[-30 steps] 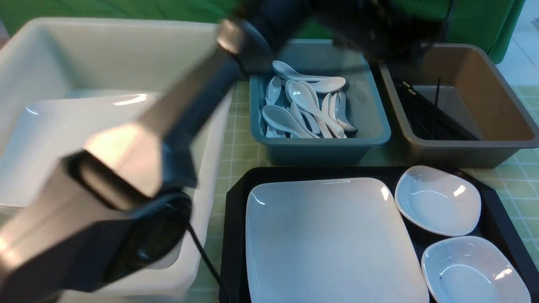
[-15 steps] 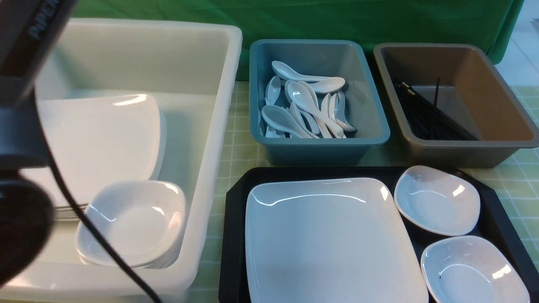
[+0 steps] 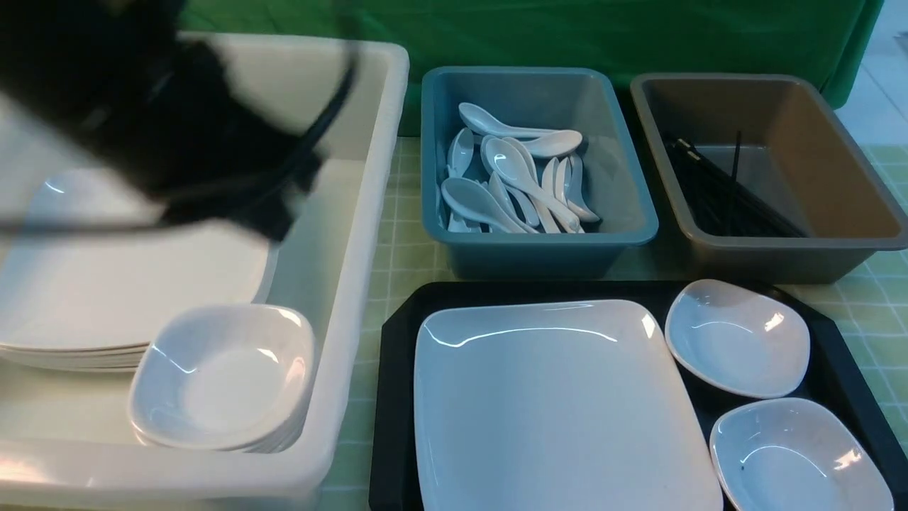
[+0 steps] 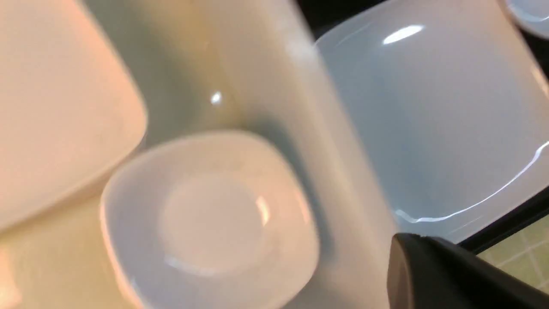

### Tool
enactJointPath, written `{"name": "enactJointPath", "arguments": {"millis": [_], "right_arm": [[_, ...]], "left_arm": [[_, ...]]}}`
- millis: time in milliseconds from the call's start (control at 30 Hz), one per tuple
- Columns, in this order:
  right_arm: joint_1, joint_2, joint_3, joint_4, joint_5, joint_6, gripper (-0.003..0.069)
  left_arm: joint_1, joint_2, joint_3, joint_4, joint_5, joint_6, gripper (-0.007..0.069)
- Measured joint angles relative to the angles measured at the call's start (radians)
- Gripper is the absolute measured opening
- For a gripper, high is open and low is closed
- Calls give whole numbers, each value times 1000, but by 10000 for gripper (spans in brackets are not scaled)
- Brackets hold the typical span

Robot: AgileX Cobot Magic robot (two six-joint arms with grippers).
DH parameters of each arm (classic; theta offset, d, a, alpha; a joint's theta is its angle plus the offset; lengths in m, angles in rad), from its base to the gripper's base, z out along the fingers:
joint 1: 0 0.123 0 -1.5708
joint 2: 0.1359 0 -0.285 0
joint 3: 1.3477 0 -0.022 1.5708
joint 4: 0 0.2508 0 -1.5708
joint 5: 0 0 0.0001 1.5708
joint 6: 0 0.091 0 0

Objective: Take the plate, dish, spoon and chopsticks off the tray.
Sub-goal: Use the right arm to grab a small plate from the dinner plate

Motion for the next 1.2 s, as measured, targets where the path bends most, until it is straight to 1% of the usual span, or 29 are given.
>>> {"name": "enactJointPath", "arguments": {"millis": [33,67,133,200,367,500,633,767,867,900,933,1033,1133,1200], "right_arm": [[0,20,0,2,2,10,32],[0,29,0,4,2,16,33],[0,79,0,21,4,48,36],[0,113,0,39,4,57,41],[0,162,0,109,-6,60,51],[0,171,0,153,-14,60,60],[0,172,0,164,-26,55,71],[0,172,6,165,-55,29,102],[0,172,33,167,-73,-5,176],[0,173,37,167,-74,-8,187],[0,179,43,167,-80,-25,228],[0,212,50,167,-85,-79,302],[2,251,50,168,-94,-98,340],[24,291,50,167,-113,-105,359]], "left_arm": [[25,-41,63,0,-12,-6,-11],[31,-51,79,0,-15,-6,-11],[110,-191,258,-9,-26,-12,-11],[164,-275,335,-29,-27,-14,-11],[248,-436,401,-92,-3,-18,-11],[267,-499,406,-108,27,-18,-11],[269,-509,406,-115,43,-18,-11],[269,-509,406,-131,43,-18,-11],[269,-509,406,-152,43,-20,-11],[269,-509,406,-153,43,-20,-11],[269,-509,406,-155,42,-21,-11],[269,-509,406,-156,40,-22,-11],[269,-509,406,-156,39,-22,-11],[269,-509,406,-156,32,-23,-11]]}}
